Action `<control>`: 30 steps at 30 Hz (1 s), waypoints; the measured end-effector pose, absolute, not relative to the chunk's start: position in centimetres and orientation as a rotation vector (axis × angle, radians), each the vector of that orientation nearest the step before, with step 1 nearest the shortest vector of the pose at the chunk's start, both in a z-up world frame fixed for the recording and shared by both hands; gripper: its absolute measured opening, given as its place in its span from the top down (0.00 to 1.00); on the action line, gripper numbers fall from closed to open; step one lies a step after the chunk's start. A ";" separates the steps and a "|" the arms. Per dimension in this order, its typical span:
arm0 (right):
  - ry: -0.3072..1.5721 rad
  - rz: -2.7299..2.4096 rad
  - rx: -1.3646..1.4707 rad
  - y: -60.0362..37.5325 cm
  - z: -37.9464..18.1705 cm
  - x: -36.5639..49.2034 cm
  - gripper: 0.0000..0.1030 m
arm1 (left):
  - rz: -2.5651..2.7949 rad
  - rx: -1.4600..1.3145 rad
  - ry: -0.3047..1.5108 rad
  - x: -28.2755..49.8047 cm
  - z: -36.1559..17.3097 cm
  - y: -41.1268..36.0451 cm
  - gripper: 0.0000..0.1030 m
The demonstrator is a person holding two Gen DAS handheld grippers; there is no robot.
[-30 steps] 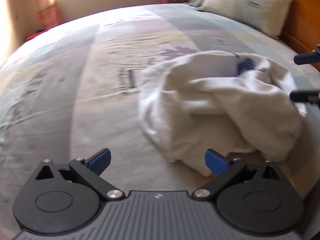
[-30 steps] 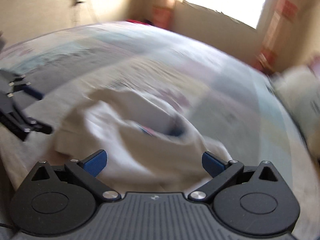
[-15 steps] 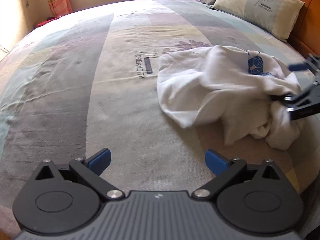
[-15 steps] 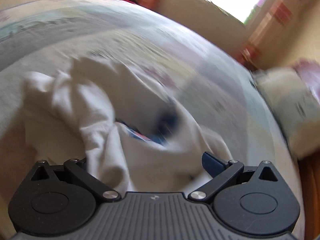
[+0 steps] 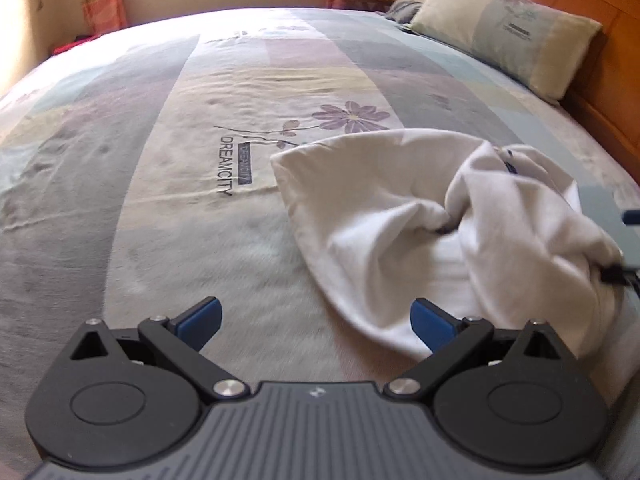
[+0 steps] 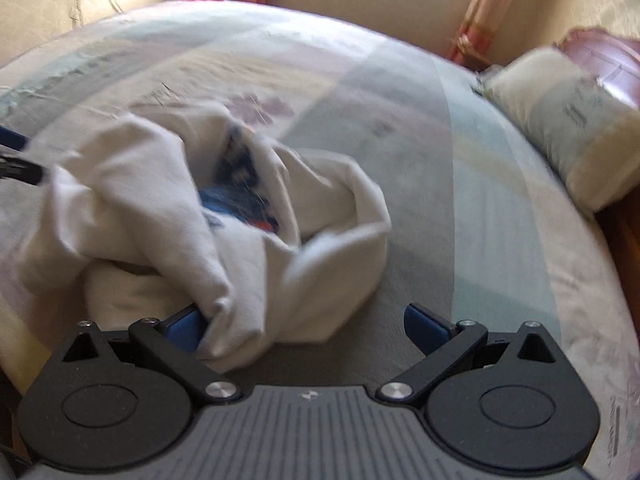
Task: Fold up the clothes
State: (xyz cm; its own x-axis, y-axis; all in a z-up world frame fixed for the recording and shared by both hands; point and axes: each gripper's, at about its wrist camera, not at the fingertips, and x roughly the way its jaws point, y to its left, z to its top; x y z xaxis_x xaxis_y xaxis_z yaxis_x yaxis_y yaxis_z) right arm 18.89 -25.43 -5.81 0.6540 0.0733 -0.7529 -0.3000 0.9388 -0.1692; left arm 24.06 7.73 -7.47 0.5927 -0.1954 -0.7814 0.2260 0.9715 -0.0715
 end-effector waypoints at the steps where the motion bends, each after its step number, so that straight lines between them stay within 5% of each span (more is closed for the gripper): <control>1: 0.825 0.220 -0.291 -25.2 -5.5 18.7 0.00 | -0.240 0.036 0.905 24.7 -7.8 7.3 0.03; 15: 0.720 0.258 -0.294 -22.9 -2.0 17.1 0.00 | -0.136 0.164 0.892 30.6 -11.7 2.0 0.00; 30: 0.756 0.199 -0.218 -24.5 -3.4 18.6 0.00 | 0.260 0.287 0.856 36.5 -8.4 16.0 0.00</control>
